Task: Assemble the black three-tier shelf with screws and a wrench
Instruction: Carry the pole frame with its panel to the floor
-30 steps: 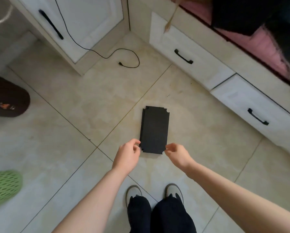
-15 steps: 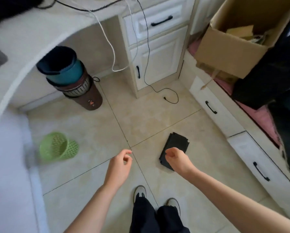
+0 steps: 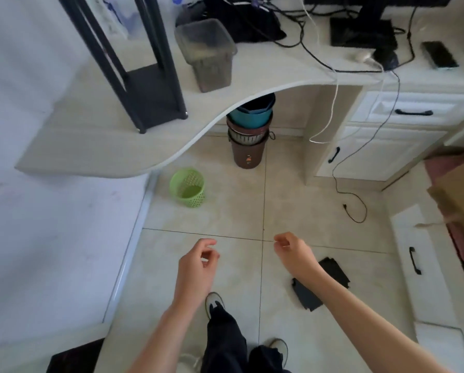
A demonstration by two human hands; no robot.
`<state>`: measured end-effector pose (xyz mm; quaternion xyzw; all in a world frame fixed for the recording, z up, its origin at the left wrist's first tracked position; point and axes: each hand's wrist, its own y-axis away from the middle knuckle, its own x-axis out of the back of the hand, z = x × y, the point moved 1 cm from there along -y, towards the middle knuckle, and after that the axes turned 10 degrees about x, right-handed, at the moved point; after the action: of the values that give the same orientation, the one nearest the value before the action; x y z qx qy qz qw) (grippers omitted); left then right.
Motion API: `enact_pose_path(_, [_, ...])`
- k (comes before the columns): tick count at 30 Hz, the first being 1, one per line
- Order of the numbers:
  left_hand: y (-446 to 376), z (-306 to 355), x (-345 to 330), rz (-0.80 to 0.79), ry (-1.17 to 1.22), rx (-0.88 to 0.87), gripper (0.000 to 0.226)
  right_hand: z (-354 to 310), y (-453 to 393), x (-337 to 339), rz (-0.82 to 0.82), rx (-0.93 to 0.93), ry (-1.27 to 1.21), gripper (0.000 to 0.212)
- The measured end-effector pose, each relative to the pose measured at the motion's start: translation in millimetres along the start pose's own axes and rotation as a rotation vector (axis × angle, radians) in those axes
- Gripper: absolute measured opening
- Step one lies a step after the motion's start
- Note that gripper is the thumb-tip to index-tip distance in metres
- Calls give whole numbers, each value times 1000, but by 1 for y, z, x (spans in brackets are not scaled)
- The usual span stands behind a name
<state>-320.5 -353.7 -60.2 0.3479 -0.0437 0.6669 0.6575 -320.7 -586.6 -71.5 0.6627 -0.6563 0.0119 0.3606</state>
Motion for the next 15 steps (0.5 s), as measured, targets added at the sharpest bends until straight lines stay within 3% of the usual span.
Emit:
enact_pose_path(8, [-29,15,85,195,173,84,25,-122,-28,-38,-60,152,12,24])
enact_pose_path(15, [-91,48,156,267,192,23,28,-213,-72,-51,-4,257,-35,22])
